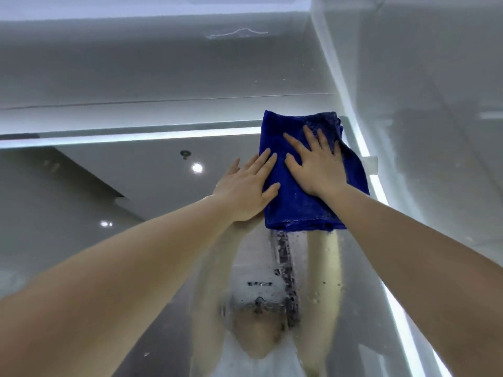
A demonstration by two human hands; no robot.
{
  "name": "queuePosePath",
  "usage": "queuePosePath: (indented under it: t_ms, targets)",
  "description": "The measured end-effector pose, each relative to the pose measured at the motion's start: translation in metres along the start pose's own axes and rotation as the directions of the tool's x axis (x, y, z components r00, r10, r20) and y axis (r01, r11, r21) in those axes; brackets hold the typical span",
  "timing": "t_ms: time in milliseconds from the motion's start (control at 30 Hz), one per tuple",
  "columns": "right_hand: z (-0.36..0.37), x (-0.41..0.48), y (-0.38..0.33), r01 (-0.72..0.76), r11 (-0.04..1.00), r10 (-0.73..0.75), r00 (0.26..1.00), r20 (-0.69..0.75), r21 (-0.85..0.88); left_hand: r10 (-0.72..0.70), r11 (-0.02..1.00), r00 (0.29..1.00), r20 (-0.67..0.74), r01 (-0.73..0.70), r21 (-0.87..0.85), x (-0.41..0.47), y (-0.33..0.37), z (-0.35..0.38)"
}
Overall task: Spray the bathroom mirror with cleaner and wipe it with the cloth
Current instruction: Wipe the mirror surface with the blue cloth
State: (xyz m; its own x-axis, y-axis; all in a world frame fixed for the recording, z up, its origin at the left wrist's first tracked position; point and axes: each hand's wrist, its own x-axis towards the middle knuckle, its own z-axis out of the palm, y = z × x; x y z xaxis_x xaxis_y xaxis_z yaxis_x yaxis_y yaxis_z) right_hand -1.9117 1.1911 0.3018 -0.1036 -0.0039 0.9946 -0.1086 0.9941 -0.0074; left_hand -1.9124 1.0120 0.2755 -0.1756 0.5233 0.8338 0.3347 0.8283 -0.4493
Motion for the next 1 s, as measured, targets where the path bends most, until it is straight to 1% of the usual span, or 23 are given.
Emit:
queuePosePath:
  t_ms: [167, 333, 500, 633, 700, 767, 800, 833, 900, 933, 967, 1000]
  targets:
    - [-0.009, -0.011, 0.042, -0.061, 0.998, 0.061, 0.998, 0.011, -0.008, 0.035, 0.997, 0.999, 0.007, -0.035, 0.07, 0.02, 0.035, 0.007]
    - [-0.012, -0.014, 0.058, -0.079, 0.997, 0.079, 0.997, 0.016, -0.004, 0.01, 1.0, 1.0, -0.013, -0.01, -0.012, 0.027, 0.057, 0.017]
    - [-0.011, -0.013, 0.057, -0.07, 0.998, 0.07, 0.997, 0.014, -0.009, 0.016, 1.0, 0.999, -0.046, -0.015, 0.003, 0.028, 0.055, 0.017]
    - [-0.008, -0.024, 0.057, -0.098, 0.995, 0.098, 0.995, -0.009, -0.011, 0.006, 0.999, 0.997, -0.071, -0.009, -0.035, 0.022, 0.062, 0.026]
    - [-0.007, -0.031, 0.056, -0.101, 0.995, 0.101, 0.995, -0.015, -0.006, 0.022, 1.0, 0.997, -0.079, -0.023, -0.005, 0.017, 0.062, 0.028]
    - [-0.007, -0.039, 0.054, -0.096, 0.995, 0.096, 0.995, -0.006, 0.0, 0.063, 0.996, 0.993, -0.099, -0.056, 0.07, 0.01, 0.055, 0.026]
    - [-0.007, -0.044, 0.054, -0.094, 0.996, 0.094, 0.996, -0.003, 0.002, 0.057, 0.995, 0.991, -0.12, -0.047, 0.087, 0.004, 0.051, 0.026]
    - [-0.007, -0.05, 0.054, -0.093, 0.996, 0.093, 0.996, 0.0, 0.005, 0.011, 0.997, 0.989, -0.147, 0.0, 0.078, -0.005, 0.046, 0.027]
    - [-0.006, -0.066, 0.053, -0.092, 0.996, 0.092, 0.996, 0.01, 0.008, -0.17, 0.985, 0.971, -0.166, 0.174, 0.008, -0.029, 0.036, 0.031]
    - [-0.005, -0.076, 0.052, -0.095, 0.995, 0.095, 0.995, 0.014, 0.005, -0.255, 0.967, 0.955, -0.153, 0.254, -0.024, -0.041, 0.031, 0.033]
    - [-0.004, -0.085, 0.051, -0.098, 0.995, 0.098, 0.995, 0.02, 0.001, -0.314, 0.949, 0.94, -0.134, 0.311, -0.043, -0.053, 0.027, 0.034]
    - [-0.003, -0.094, 0.05, -0.105, 0.994, 0.105, 0.994, 0.022, -0.001, -0.339, 0.941, 0.933, -0.118, 0.336, -0.041, -0.062, 0.024, 0.034]
